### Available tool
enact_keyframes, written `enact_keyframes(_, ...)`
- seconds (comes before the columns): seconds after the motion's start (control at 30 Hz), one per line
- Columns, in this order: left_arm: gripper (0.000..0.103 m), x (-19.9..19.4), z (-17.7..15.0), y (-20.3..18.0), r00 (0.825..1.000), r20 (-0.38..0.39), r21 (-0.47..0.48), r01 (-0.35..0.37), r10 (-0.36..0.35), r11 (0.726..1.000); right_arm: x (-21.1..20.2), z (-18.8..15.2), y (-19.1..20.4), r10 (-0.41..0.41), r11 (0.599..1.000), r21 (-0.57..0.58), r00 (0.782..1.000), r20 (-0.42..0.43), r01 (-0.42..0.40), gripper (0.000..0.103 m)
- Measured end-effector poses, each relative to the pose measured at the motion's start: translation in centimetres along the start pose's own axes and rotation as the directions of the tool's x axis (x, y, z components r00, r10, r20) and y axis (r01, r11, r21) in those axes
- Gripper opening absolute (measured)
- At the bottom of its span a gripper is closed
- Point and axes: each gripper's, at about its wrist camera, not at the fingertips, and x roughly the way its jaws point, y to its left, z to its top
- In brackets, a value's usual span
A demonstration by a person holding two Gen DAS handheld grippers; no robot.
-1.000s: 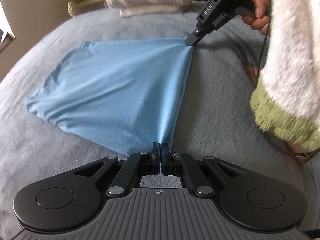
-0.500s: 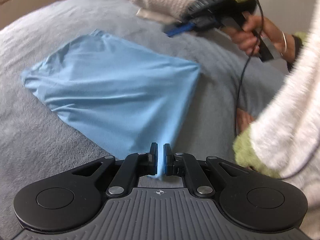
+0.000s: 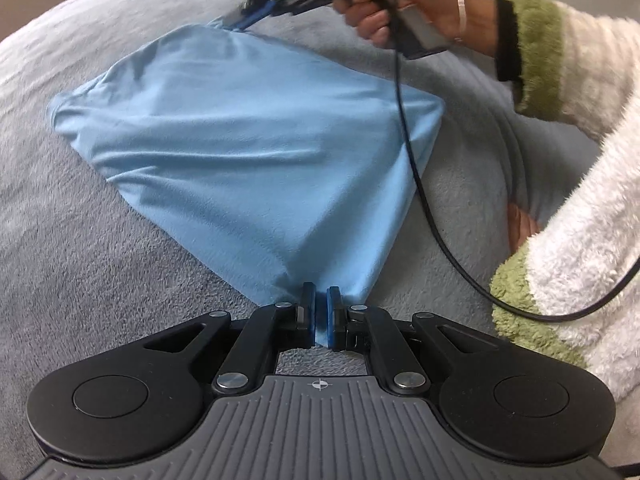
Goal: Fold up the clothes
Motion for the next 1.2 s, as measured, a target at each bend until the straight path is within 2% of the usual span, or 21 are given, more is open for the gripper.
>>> enact_keyframes(0.03, 0.004, 0.0, 0.0, 0.0, 1.000, 0.002, -0.003, 0.002, -0.002, 1.000, 0.1, 0.0, -0.2, -0.013, 1.000, 0.004, 1.000, 0.016, 0.013, 0.000)
enact_keyframes(0.1, 0.004, 0.0, -0.1, 0.0, 1.000, 0.006, -0.012, 0.007, -0.007, 1.000, 0.4, 0.0, -0.7, -0.039, 0.999, 0.013, 0.998, 0.049, 0.039, 0.000)
enact_keyframes(0.23, 0.004, 0.0, -0.1, 0.6, 1.000, 0.012, -0.021, 0.019, -0.019, 1.000, -0.2, -0.1, -2.0, -0.039, 0.997, 0.075, 0.997, 0.070, 0.034, 0.000)
enact_keyframes(0.33, 0.004, 0.0, 0.0, 1.2, 1.000, 0.015, -0.021, 0.025, -0.025, 0.999, -1.6, 0.2, -1.6, 0.055, 0.994, 0.091, 0.996, 0.067, -0.061, 0.003)
enact_keyframes(0.4, 0.004, 0.0, -0.1, 1.4, 0.999, 0.017, -0.017, 0.028, -0.028, 0.999, -1.5, 0.5, -1.1, 0.120, 0.989, 0.085, 0.992, 0.031, -0.122, 0.016)
enact_keyframes(0.43, 0.004, 0.2, 0.0, 1.6, 0.999, 0.018, -0.016, 0.029, -0.029, 0.999, -1.0, 0.7, -0.8, 0.131, 0.988, 0.083, 0.991, 0.001, -0.130, 0.031)
enact_keyframes(0.47, 0.004, 0.4, 0.0, 1.8, 0.999, 0.020, -0.015, 0.030, -0.029, 0.999, -0.5, 0.8, -0.5, 0.140, 0.987, 0.082, 0.990, -0.029, -0.138, 0.037)
enact_keyframes(0.53, 0.004, 0.3, 0.0, 1.9, 0.999, 0.023, -0.011, 0.028, -0.028, 1.000, 0.9, 1.0, -0.4, 0.172, 0.982, 0.099, 0.980, -0.098, -0.162, 0.040)
enact_keyframes(0.6, 0.004, 0.2, -0.3, 1.6, 0.999, 0.027, -0.009, 0.025, -0.025, 1.000, 1.8, 0.8, -0.4, 0.186, 0.978, 0.115, 0.974, -0.132, -0.172, 0.038)
enact_keyframes(0.63, 0.004, 0.2, -0.4, 1.5, 0.999, 0.028, -0.009, 0.024, -0.024, 1.000, 1.9, 0.7, -0.5, 0.198, 0.976, 0.120, 0.972, -0.124, -0.184, 0.029)
enact_keyframes(0.67, 0.004, 0.2, -0.4, 1.4, 0.999, 0.029, -0.009, 0.023, -0.023, 1.000, 2.0, 0.6, -0.5, 0.210, 0.973, 0.124, 0.971, -0.116, -0.196, 0.009)
enact_keyframes(0.7, 0.004, 0.1, -0.5, 1.4, 0.999, 0.031, -0.012, 0.023, -0.023, 1.000, 1.7, 0.4, -0.5, 0.211, 0.972, 0.121, 0.972, -0.100, -0.199, 0.004)
enact_keyframes(0.83, 0.004, -0.2, -0.9, 1.2, 0.999, 0.035, -0.018, 0.022, -0.021, 1.000, 0.2, -0.1, -0.6, 0.156, 0.983, 0.096, 0.988, -0.007, -0.155, 0.003)
enact_keyframes(1.07, 0.004, -0.7, -1.3, 0.6, 0.999, 0.036, -0.016, 0.015, -0.015, 1.000, 1.9, -0.5, -2.9, 0.127, 0.976, 0.178, 0.992, -0.004, -0.124, 0.005)
enact_keyframes(1.2, 0.004, -0.8, -1.4, 0.6, 0.999, 0.036, -0.011, 0.006, -0.006, 1.000, -1.2, -0.5, -3.6, 0.101, 0.970, 0.222, 0.995, 0.016, -0.102, 0.008)
